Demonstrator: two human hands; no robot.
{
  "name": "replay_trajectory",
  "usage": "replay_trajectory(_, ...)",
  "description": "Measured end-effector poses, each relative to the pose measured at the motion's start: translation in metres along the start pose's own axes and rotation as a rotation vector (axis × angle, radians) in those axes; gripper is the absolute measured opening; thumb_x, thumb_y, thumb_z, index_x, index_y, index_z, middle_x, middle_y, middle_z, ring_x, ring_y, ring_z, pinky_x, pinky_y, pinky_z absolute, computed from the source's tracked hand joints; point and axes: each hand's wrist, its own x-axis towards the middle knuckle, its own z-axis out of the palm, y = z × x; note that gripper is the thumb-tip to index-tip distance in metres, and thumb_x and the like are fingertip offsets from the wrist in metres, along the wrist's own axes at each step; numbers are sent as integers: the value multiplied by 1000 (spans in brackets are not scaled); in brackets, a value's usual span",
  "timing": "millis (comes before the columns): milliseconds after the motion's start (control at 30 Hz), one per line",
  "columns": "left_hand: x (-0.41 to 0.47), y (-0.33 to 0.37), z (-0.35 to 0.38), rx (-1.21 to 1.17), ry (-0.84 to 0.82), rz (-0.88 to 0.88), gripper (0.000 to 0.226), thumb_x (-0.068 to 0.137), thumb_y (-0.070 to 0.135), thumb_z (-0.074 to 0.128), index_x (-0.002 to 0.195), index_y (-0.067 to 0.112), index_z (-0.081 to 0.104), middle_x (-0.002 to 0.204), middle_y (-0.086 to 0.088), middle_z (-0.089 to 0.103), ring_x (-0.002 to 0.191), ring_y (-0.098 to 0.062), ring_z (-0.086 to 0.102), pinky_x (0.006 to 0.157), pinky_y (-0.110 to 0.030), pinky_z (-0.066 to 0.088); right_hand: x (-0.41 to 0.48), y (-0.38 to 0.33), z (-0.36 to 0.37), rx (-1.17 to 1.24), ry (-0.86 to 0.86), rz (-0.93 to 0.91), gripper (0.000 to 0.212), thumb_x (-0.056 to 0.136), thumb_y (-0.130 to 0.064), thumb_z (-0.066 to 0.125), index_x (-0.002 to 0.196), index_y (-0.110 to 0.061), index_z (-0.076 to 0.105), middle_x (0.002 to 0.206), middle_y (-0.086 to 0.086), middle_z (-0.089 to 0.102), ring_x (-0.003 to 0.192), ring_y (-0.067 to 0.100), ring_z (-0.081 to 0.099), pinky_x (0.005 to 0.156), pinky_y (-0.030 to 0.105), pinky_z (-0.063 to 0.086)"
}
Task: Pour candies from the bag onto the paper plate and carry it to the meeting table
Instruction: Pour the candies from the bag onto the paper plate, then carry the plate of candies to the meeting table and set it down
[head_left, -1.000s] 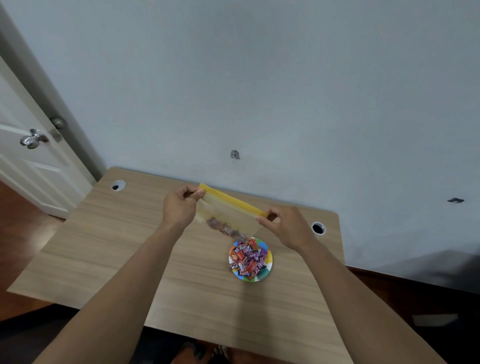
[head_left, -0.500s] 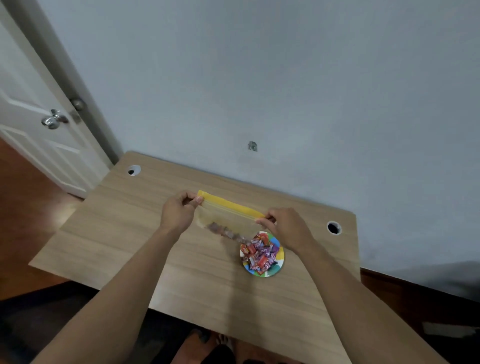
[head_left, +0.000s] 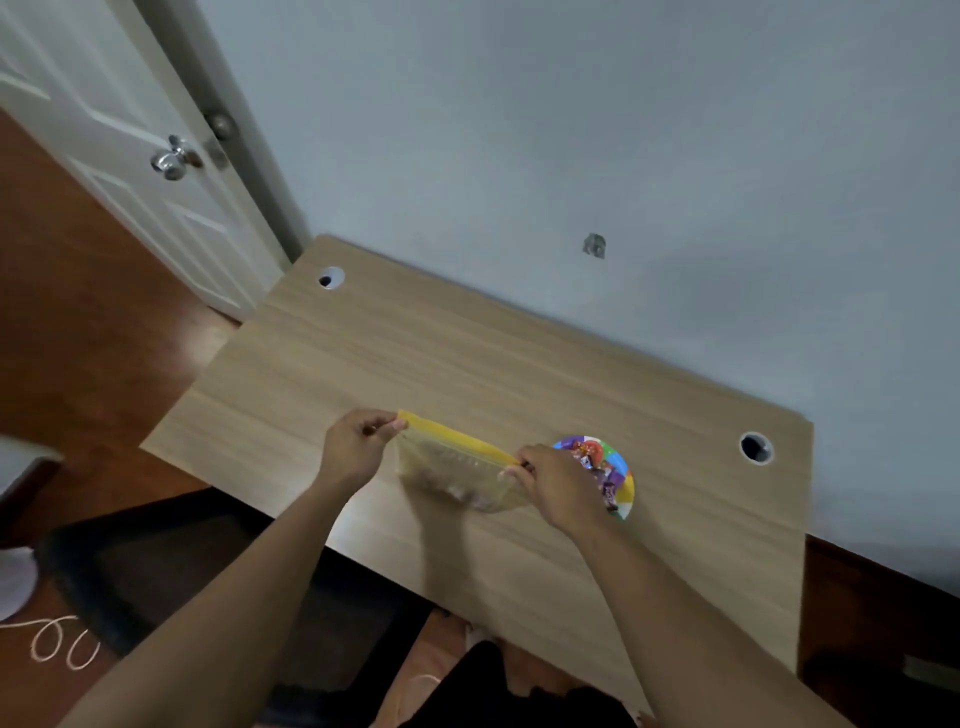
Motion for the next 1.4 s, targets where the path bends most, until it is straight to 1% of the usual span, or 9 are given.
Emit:
replay_trajectory(133,8,-6,-2,-72,-19,-56,22,95,28,82,108,12,87,106,-10,80,82,-21,76,68,-7,52,10,2,8,72,22,36,20,102,-37,66,102,-20,76,98,4,77,93,28,71,78,41,56)
replay_trajectory(233,14,-3,1,-109,-26,-61,26,103,27,72,119,10,84,104,-15,81,65,-5,75,60,-8,53,17,9,8,153,67,41,15,102,-24,67,106,-19,80,98,5,79,92,28,73,80,39,55)
replay_trajectory(433,26,11,20,-189,39,-97,33,112,30,51,132,16,73,91,-6,77,76,-25,78,67,-34,55,19,46,-8,265,141,181,21,102,-22,70,118,-16,82,110,2,85,101,19,78,95,33,58)
replay_trajectory(567,23,26,48,-218,-93,-113,28,111,24,53,123,12,76,94,-15,76,71,-22,76,56,-25,55,12,77,-22,302,174,278,18,102,-27,71,112,-19,83,106,-7,82,97,9,72,85,22,47)
replay_trajectory(900,13,34,159,-150,-502,-238,19,106,15,66,121,4,73,103,-17,71,82,-30,68,50,-24,52,-40,175,-7,321,227,659,20,101,-20,67,103,-7,82,105,14,82,104,32,76,81,31,47)
replay_trajectory(1033,4,16,199,147,-597,-162,28,98,20,75,123,10,68,107,-10,74,84,-26,70,64,-27,52,-53,198,12,389,188,789,26,100,-24,65,112,-7,81,115,13,81,114,33,73,88,32,48)
replay_trajectory(1167,-6,3,228,135,-607,-193,33,88,8,83,113,17,64,96,-5,74,88,-21,69,76,-35,56,-57,207,27,473,153,829,27,101,-26,66,117,-9,80,117,10,80,114,28,73,85,26,42)
replay_trajectory(1267,-12,-5,245,110,-554,-206,34,81,13,91,103,16,65,87,-12,77,82,-27,76,75,-41,62,-53,211,38,560,136,812,17,98,-29,67,104,-19,79,106,5,81,103,28,76,86,30,52)
replay_trajectory(1400,-16,-11,260,83,-473,-223,42,75,29,97,95,24,61,94,-18,78,85,-34,80,75,-46,64,-45,223,57,716,154,796,4,96,-32,68,92,-31,69,98,2,82,82,24,83,83,54,69)
